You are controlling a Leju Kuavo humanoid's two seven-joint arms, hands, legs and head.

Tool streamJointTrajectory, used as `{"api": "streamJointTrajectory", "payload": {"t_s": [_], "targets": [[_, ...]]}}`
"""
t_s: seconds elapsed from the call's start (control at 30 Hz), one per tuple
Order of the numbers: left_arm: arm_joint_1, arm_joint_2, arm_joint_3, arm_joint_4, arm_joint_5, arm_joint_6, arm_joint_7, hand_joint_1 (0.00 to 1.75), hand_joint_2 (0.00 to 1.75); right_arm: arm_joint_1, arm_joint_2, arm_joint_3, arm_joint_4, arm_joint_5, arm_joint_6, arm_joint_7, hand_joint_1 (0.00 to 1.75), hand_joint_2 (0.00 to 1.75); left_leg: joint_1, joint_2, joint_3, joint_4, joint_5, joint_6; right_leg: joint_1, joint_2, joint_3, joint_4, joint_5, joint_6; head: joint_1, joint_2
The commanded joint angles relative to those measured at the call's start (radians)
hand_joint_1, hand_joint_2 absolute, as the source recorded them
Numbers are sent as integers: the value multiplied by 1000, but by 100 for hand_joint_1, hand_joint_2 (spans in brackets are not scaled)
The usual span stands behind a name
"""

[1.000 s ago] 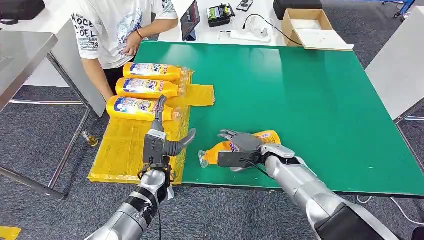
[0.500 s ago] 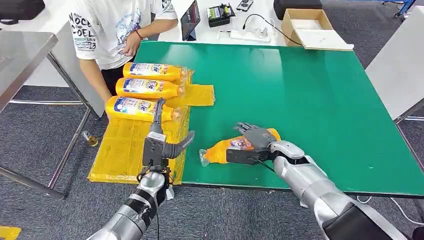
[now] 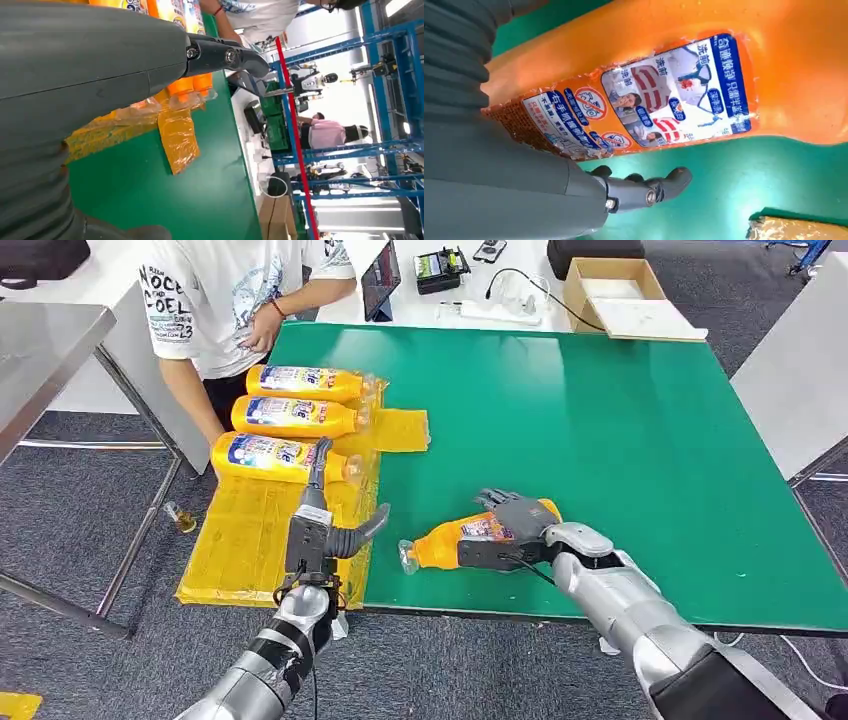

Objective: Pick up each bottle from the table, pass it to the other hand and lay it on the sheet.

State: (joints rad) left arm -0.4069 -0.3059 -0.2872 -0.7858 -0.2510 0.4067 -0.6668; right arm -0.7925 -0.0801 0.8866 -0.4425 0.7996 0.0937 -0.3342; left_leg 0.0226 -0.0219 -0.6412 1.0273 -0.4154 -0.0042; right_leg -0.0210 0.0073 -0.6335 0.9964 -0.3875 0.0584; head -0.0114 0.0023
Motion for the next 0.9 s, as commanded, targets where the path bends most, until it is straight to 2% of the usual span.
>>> {"api": "streamJointTrajectory", "payload": {"t_s": [0.03,0.07,0.27,0.3,0.33,0.37,0.4,0.47,0.5,0.53,0.9], "targets": [[-32,16,-7,51,1,-3,-31,0,175,-33,-59,40,76,-9,57,-10,0,175,0,-1,2,-1,0,1,0,-2,3,-1,-1,-1,0,0],[-32,16,-7,51,1,-3,-31,0,175,-33,-59,40,76,-9,57,-10,0,175,0,0,7,-2,-2,3,1,-3,8,-2,-2,-3,0,0],[-32,16,-7,51,1,-3,-31,0,175,-33,-59,40,76,-9,57,-10,0,175,-1,0,3,-1,0,1,0,-2,3,-1,-1,-1,0,0],[-32,16,-7,51,1,-3,-31,0,175,-33,-59,40,76,-9,57,-10,0,175,0,1,7,-2,-2,2,1,-2,8,-2,-2,-4,0,0],[-31,15,-8,53,2,-4,-31,0,175,-29,-64,40,77,-11,66,-11,7,175,0,0,4,-1,-1,1,1,-2,5,-1,-1,-2,0,0],[-32,13,-9,55,0,-2,-31,0,175,-26,-71,40,76,-12,66,-12,65,175,0,1,6,-1,-1,2,1,-2,6,-2,-1,-3,0,0],[-33,10,-11,57,1,-2,-31,0,175,-20,-80,39,67,-15,68,-17,141,175,0,0,5,-1,-1,2,1,-2,6,-2,-1,-2,0,0],[-34,8,-11,58,1,-1,-31,0,175,-16,-84,39,68,-15,66,-17,141,175,0,-1,4,-1,0,1,0,-3,4,-1,-1,-2,0,0],[-35,7,-14,60,2,1,-31,0,175,-13,-89,41,59,-16,64,-21,162,175,0,0,5,-1,-1,2,1,-3,6,-2,-1,-2,0,0],[-35,7,-16,60,2,1,-31,0,175,-10,-90,41,56,-17,63,-21,175,175,0,0,6,-1,-1,2,1,-3,6,-2,-1,-2,0,0],[-45,1,-24,71,5,5,-31,0,175,-1,-108,47,45,-25,76,-29,175,175,0,-1,7,-1,-1,2,1,-3,7,-2,-1,-3,0,0]]}}
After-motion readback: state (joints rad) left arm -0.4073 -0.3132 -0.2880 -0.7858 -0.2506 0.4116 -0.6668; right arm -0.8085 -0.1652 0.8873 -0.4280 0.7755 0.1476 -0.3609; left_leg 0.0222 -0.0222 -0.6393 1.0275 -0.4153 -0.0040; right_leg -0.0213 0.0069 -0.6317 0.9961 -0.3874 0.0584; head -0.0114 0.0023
